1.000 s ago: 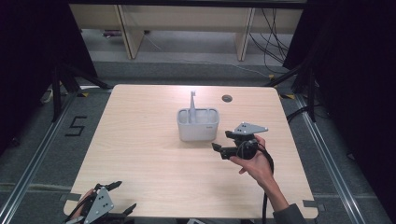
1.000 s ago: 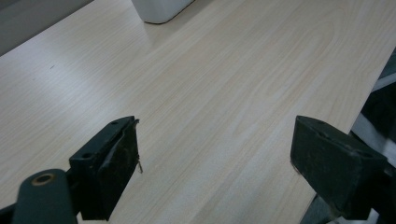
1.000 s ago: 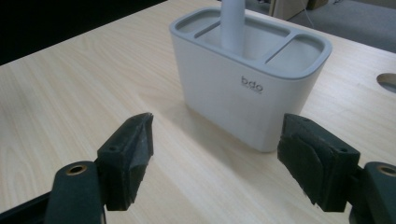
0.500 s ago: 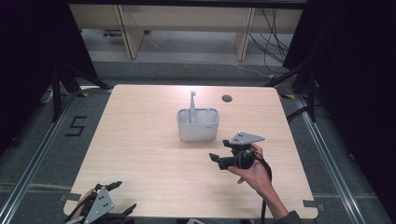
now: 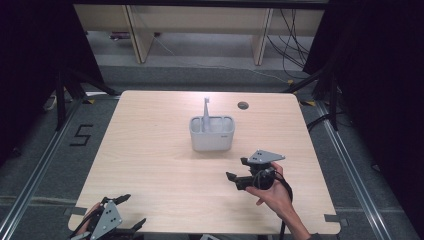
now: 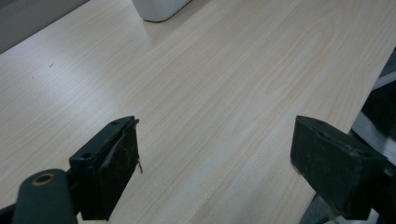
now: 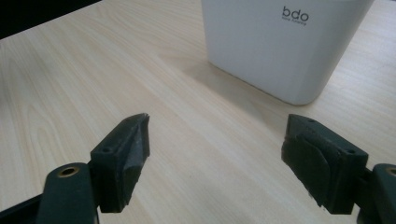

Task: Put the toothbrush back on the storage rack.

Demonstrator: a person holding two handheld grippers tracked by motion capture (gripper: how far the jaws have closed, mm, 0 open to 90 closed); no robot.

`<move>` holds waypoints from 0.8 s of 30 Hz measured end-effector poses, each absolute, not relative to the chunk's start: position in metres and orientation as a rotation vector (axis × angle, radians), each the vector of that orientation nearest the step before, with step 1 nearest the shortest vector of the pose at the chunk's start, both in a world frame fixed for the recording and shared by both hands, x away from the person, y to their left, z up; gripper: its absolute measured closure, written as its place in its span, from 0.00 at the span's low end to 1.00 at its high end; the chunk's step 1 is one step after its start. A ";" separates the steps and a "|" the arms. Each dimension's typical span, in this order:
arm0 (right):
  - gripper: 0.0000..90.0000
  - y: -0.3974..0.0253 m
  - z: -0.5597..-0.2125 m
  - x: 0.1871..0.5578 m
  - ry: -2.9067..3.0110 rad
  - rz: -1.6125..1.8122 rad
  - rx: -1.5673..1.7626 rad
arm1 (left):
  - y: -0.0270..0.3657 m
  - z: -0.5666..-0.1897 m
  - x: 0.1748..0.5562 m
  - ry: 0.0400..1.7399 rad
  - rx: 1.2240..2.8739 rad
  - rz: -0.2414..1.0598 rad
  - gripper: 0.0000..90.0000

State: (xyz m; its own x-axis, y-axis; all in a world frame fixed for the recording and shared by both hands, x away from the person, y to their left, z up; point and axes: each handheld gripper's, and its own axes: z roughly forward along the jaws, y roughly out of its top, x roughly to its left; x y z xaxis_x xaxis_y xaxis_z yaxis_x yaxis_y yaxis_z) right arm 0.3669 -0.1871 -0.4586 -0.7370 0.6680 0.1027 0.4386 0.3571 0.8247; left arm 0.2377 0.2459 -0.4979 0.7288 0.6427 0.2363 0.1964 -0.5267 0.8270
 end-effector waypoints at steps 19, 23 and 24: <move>0.25 -0.198 -0.470 0.348 2.345 1.324 1.068 | 0.246 -0.498 0.238 0.633 2.096 0.666 0.16; 0.24 -0.202 -0.473 0.347 2.328 1.334 1.027 | 0.246 -0.498 0.238 0.628 2.100 0.666 0.16; 0.24 -0.203 -0.473 0.346 2.327 1.333 1.038 | 0.246 -0.498 0.238 0.627 2.101 0.667 0.16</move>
